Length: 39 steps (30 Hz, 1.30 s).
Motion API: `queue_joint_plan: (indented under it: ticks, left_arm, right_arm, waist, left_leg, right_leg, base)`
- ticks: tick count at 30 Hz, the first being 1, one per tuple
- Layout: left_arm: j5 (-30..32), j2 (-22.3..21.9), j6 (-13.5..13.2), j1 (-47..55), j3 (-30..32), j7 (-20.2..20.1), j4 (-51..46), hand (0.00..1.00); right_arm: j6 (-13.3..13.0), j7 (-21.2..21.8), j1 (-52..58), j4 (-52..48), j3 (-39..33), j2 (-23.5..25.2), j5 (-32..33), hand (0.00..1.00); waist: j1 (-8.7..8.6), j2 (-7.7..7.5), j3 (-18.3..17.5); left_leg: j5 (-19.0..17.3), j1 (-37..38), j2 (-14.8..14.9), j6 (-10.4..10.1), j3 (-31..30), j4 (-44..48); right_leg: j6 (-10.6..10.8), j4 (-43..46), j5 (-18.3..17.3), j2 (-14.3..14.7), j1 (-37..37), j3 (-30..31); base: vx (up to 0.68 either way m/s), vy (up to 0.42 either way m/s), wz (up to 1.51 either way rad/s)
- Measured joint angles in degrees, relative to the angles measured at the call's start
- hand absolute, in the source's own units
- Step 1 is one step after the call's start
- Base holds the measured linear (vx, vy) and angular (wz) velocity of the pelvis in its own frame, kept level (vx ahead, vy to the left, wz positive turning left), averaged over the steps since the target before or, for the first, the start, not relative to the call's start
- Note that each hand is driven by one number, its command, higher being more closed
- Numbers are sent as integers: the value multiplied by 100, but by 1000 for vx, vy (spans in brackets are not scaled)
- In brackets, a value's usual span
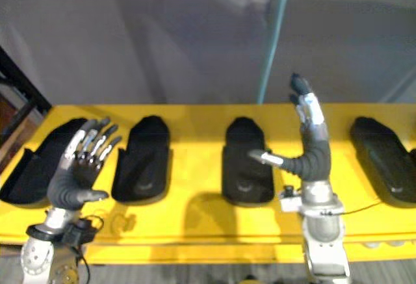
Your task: Walk over and take plastic housings, then place them on the shelf
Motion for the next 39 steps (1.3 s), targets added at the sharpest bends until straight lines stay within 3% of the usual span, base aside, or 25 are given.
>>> queue_joint_plan:
  ticks: [5,6,10,11,12,18,22,25,29,33,39]
  left_arm:
    - [4,-128,-365,0,50,315,-4,0]
    - [2,-223,-435,-22,104,503,-4,0]
    - [-2,-374,-743,-199,271,1181,-6,0]
    - [2,-468,-813,-276,317,1401,-5,0]
    - [14,-795,-1180,-567,483,2377,-5,0]
    - [26,-812,-1191,-563,482,2406,-6,0]
    - [78,-962,-1425,-555,454,2767,-12,0]
    - [184,-990,-1678,-553,433,3147,-40,0]
    - [1349,-1028,-2089,-553,433,4141,-223,0]
    - [1940,-997,-2199,-561,709,4810,-350,0]
    - [2158,-985,-2105,-564,1221,5169,-351,0]
  right_arm:
    - [86,-243,385,0,-1020,167,-6,0]
    - [85,-277,465,0,-1245,226,85,0]
    - [46,-376,705,0,-1790,504,383,0]
    - [-8,-415,792,0,-1895,612,466,0]
    - [-393,-446,951,0,-2072,936,474,0]
    - [-393,-454,956,0,-2038,953,476,0]
    - [-393,-513,1005,0,-1643,1011,481,0]
    - [-395,-611,1019,1,-1317,1095,598,0]
    - [-396,-711,1006,5,-1166,1127,637,0]
    - [-440,-651,780,5,-1170,982,580,0]
    - [-440,-274,527,5,-1188,687,564,0]
  waist:
    - [-86,6,-7]
    - [-188,6,-7]
    - [-324,20,-19]
    - [-382,30,-25]
    - [-640,95,144]
    - [-639,96,144]
    - [-638,99,149]
    - [-632,115,165]
    - [-581,125,308]
    - [-563,129,306]
    - [-441,82,332]
  left_leg:
    - [-17,176,76,-24,300,-87]
    - [-25,199,85,-29,321,-90]
    - [-99,248,153,-58,513,-48]
    - [-111,262,170,-68,566,-28]
    - [-140,319,190,-80,639,11]
    - [-140,319,190,-80,640,15]
    - [-140,320,192,-80,642,30]
    - [-141,323,191,-77,641,49]
    - [-158,323,189,-59,621,117]
    - [-158,322,190,-59,580,119]
    - [-152,295,179,-65,445,123]
  right_leg:
    - [-26,-109,107,81,-2,200]
    - [-38,-109,116,96,2,207]
    - [-34,-121,127,158,-27,374]
    - [-30,-122,130,176,-46,421]
    - [15,-238,185,195,21,472]
    - [18,-238,187,196,21,474]
    - [22,-238,190,198,24,479]
    - [29,-237,194,196,32,483]
    - [39,-232,201,187,57,477]
    - [37,-291,210,189,116,427]
    - [35,-324,214,188,156,289]
  base:
    - [22,13,-29]
    - [1,4,-16]
    - [-15,-8,-27]
    - [-7,-10,-10]
    - [-5,-4,-9]
    - [0,0,0]
    - [0,0,0]
    - [0,0,0]
    - [0,0,0]
    - [0,0,3]
    - [12,-6,12]
